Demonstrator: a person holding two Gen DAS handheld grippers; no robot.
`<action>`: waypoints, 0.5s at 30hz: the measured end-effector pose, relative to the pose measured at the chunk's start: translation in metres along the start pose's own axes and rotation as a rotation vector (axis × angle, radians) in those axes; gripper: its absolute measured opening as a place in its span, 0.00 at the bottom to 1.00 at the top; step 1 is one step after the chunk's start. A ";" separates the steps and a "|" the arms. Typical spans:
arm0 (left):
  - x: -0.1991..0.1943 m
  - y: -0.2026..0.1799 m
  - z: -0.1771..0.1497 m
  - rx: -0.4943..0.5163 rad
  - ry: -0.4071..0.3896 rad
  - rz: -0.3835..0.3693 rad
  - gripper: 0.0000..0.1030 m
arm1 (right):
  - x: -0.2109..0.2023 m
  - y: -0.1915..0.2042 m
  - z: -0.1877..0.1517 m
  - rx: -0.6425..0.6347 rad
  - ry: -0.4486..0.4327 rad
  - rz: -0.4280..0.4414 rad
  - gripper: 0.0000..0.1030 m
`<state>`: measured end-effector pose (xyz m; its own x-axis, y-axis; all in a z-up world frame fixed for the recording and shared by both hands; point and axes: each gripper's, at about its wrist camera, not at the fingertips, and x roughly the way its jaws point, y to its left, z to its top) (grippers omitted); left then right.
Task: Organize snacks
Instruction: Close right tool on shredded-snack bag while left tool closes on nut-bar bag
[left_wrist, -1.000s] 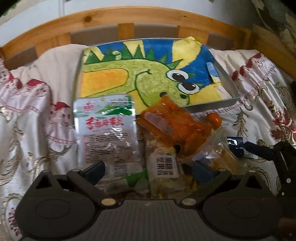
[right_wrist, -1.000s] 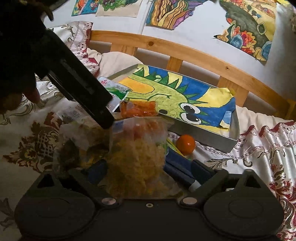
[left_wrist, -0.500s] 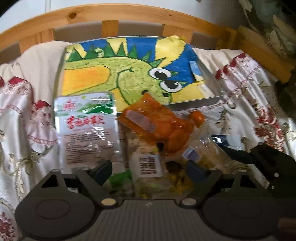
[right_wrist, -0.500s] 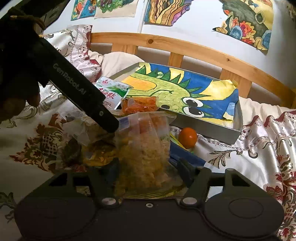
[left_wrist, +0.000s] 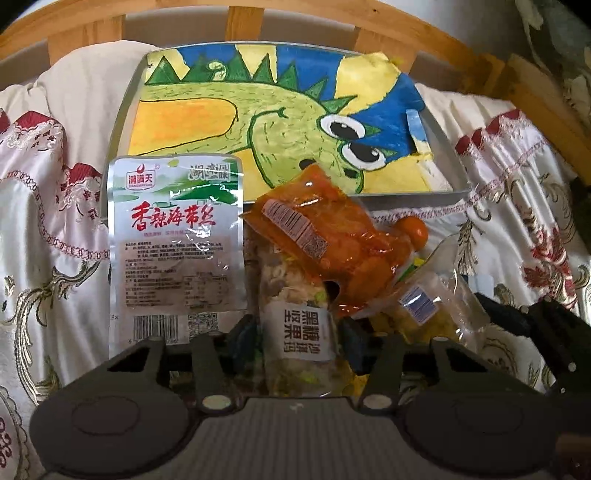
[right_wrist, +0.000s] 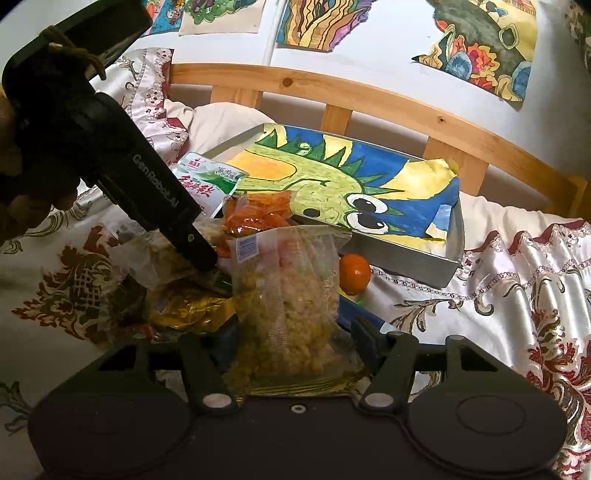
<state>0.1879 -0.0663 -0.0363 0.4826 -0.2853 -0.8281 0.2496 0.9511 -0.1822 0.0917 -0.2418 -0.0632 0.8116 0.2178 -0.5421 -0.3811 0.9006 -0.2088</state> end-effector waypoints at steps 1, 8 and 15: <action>0.001 -0.001 0.001 0.002 0.005 0.004 0.53 | 0.000 0.000 0.000 -0.001 0.001 0.000 0.63; 0.005 -0.010 0.005 0.008 0.033 0.046 0.45 | -0.001 0.001 -0.001 -0.012 -0.009 -0.008 0.63; -0.016 -0.010 -0.006 -0.059 0.057 0.012 0.38 | -0.007 0.003 0.001 -0.028 -0.023 -0.027 0.62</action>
<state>0.1729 -0.0708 -0.0241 0.4359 -0.2686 -0.8590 0.1937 0.9601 -0.2019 0.0854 -0.2398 -0.0591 0.8315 0.2021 -0.5175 -0.3707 0.8957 -0.2457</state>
